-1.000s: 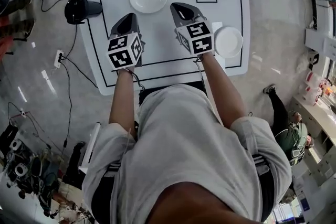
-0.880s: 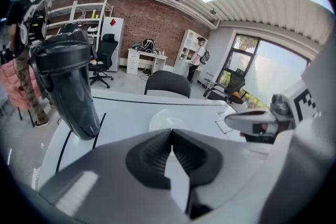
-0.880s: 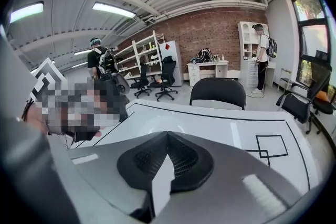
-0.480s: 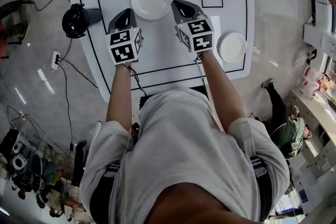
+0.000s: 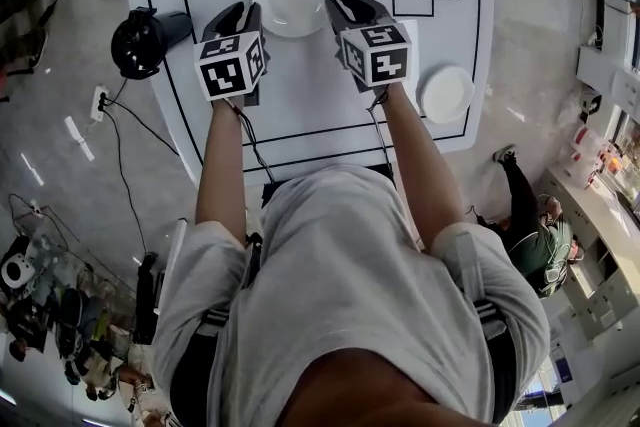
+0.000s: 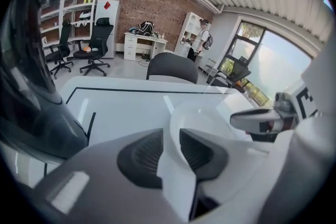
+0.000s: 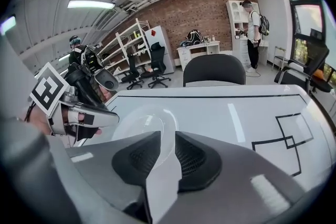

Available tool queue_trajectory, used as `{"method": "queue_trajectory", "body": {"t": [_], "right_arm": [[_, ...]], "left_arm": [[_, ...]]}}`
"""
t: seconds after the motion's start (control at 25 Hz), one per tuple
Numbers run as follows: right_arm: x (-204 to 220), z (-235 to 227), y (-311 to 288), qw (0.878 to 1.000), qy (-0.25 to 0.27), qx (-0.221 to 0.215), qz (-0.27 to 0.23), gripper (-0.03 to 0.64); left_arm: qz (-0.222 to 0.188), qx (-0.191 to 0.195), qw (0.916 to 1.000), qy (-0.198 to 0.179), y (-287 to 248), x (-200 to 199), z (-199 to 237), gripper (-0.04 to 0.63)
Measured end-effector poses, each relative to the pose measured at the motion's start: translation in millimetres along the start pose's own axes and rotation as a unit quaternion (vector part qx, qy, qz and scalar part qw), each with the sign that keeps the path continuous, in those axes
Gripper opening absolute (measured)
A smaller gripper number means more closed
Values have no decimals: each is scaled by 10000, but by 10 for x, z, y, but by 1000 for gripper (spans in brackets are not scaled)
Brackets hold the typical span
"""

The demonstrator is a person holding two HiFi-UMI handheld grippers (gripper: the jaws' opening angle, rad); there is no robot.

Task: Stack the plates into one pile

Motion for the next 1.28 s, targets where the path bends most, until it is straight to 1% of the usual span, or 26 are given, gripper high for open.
{"method": "queue_trajectory", "body": {"t": [0.16, 0.24, 0.36, 0.44, 0.52, 0.56, 0.64, 0.68, 0.76, 0.84, 1.0, 1.28], "right_arm": [[14, -32, -97, 9997, -124, -29, 191, 97], [35, -30, -145, 9995, -168, -46, 270, 98], [71, -21, -192, 9992, -135, 10, 379, 127], [72, -15, -203, 9992, -142, 22, 386, 126], [63, -18, -201, 9992, -179, 29, 363, 124], [62, -20, -198, 9992, -206, 35, 341, 124], [65, -17, -188, 9992, -261, 40, 284, 126], [66, -11, -182, 9993, -267, 30, 266, 126], [73, 8, -166, 9993, -243, -17, 301, 124], [91, 35, -137, 9991, -235, -68, 339, 103], [52, 66, -69, 9998, -178, -15, 126, 80], [15, 132, 99, 10000, -52, -10, -85, 57]], "left_arm": [[314, 211, 9991, 192, -82, 50, 3, 122], [445, 278, 9983, 245, -128, 73, -5, 124], [463, 273, 9984, 155, -165, 59, -20, 124], [438, 277, 9986, 111, -176, 47, -45, 124], [395, 292, 9987, 161, -184, 41, -77, 126], [362, 316, 9986, 240, -187, 43, -89, 126], [285, 395, 9974, 523, -181, 48, -93, 117], [258, 423, 9965, 674, -170, 52, -86, 101], [284, 417, 9955, 801, -135, 76, -65, 91], [390, 356, 9960, 718, -90, 128, -56, 84], [544, 289, 9963, 601, -22, 186, -71, 81], [494, 201, 9970, 554, 177, 248, -128, 62]]}}
Point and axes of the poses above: the fingertips, and each gripper's own axes: y backward along the fingers, z to its left, x out of its underside, the point moved 7 cm from there along y, backward along the fingers, and after that the axes turned 3 degrees about -z, right-handed, at the moved point
